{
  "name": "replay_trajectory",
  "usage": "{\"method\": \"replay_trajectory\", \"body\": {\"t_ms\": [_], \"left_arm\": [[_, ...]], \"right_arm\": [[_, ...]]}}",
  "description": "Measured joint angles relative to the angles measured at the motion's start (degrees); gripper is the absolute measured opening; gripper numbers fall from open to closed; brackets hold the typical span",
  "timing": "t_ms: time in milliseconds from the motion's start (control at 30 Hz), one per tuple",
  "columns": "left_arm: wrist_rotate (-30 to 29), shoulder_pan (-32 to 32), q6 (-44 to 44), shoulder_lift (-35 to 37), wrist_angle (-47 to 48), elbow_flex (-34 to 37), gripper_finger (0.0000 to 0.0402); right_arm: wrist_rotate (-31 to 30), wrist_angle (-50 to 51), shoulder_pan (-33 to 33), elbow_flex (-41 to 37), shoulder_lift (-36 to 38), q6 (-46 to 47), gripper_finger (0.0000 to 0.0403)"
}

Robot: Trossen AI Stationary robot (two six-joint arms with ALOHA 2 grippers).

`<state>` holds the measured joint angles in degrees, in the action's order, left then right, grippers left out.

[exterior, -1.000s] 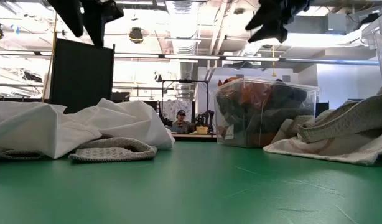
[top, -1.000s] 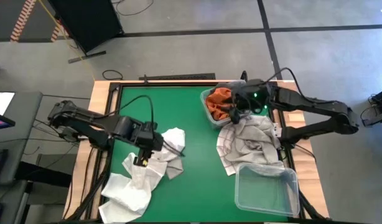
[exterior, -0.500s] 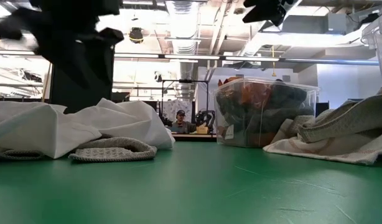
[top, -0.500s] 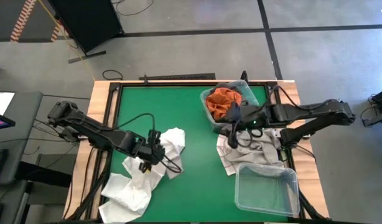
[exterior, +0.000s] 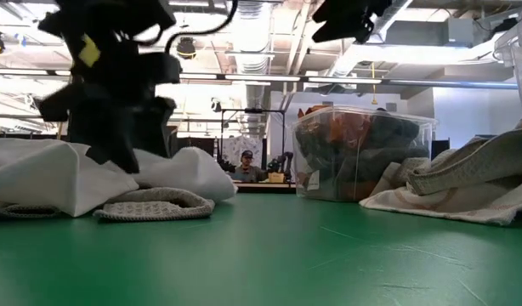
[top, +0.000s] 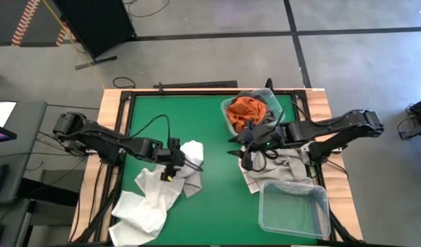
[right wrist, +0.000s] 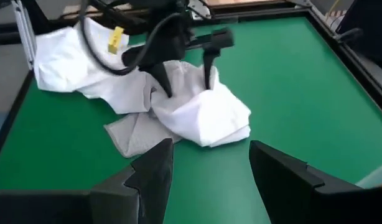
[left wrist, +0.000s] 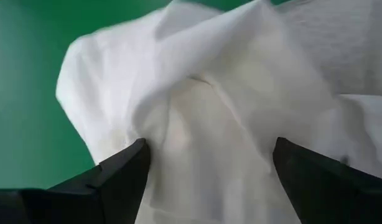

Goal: Sort towels by color in basket
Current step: Put the white towel into the bottom transparent bin

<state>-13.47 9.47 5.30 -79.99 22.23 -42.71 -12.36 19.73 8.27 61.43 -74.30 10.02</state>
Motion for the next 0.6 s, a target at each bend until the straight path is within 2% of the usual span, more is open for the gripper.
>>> {"method": "replay_trajectory", "body": {"t_ms": [167,267,400,567,600], "left_arm": [[0.22,-4.69,1.47,0.00,-8.06,4.10,0.0310],[1.81,-6.76,2.48,0.00,-9.30,4.72,0.0276],[5.69,-8.67,3.04,0.00,-9.35,4.73,0.0189],[7.25,-9.33,5.38,0.02,-8.90,4.30,0.0038],[7.29,-9.33,5.84,0.22,-8.81,3.90,0.0020]], "right_arm": [[0.00,-1.13,-0.01,0.00,-2.89,-0.02,0.0240],[0.03,-2.04,-0.02,0.00,-4.01,-0.01,0.0240],[0.11,-2.26,-0.02,0.00,-4.86,-0.02,0.0240],[0.24,-2.76,0.07,0.00,-4.82,0.01,0.0240],[0.24,-2.80,0.27,0.00,-4.82,0.01,0.0240]]}}
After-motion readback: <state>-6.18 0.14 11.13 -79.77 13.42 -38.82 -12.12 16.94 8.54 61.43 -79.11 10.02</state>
